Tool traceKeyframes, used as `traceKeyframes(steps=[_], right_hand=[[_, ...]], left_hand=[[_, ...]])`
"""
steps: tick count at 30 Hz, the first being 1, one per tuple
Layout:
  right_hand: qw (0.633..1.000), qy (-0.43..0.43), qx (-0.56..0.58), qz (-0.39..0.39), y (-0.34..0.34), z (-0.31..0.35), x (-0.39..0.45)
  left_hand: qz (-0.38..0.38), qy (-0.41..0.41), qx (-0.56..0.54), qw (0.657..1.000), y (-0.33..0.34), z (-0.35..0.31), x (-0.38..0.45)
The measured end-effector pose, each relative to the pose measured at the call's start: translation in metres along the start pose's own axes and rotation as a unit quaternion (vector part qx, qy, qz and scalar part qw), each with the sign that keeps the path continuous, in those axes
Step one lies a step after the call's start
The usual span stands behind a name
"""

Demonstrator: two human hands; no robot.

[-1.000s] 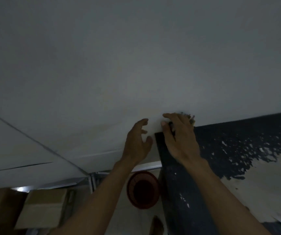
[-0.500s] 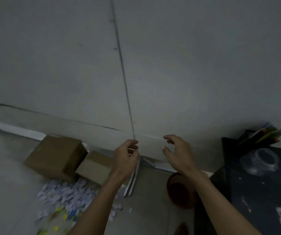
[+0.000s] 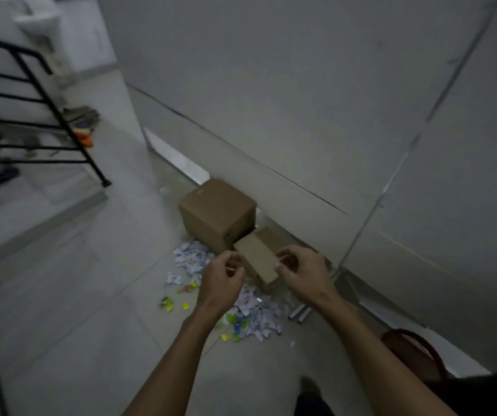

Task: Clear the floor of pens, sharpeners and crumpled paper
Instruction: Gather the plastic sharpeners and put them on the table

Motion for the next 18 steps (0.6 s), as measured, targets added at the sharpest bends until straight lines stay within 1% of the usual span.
traceKeyframes(steps=[6,10,12,15,18], right_hand=[[0.994,-0.064,0.002,0.094,0.074,0.068,0.024],[0.986,-0.076,0.011,0.145,0.118,0.103,0.045],[0.982,-0.078,0.022,0.172,0.144,0.117,0.059],[0.978,-0.084,0.031,0.189,0.182,0.137,0.083],[0.976,-0.075,0.033,0.202,0.217,0.155,0.107]], left_hand=[[-0.09,-0.05,-0.033,0.994,-0.08,0.046,-0.012],[-0.141,-0.09,-0.045,0.985,-0.127,0.078,-0.012],[-0.159,-0.104,-0.042,0.981,-0.15,0.094,-0.006],[-0.179,-0.122,-0.038,0.975,-0.182,0.116,0.01],[-0.172,-0.138,-0.029,0.975,-0.212,0.136,0.032]])
Point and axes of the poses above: each hand's wrist, its own x-axis towards the middle knuckle, its own y-axis out of the palm, z = x × y, the point moved 1 cm from there along x, towards the middle knuckle, and after that the axes turned 2 degrees about z, right-handed, at the moved point
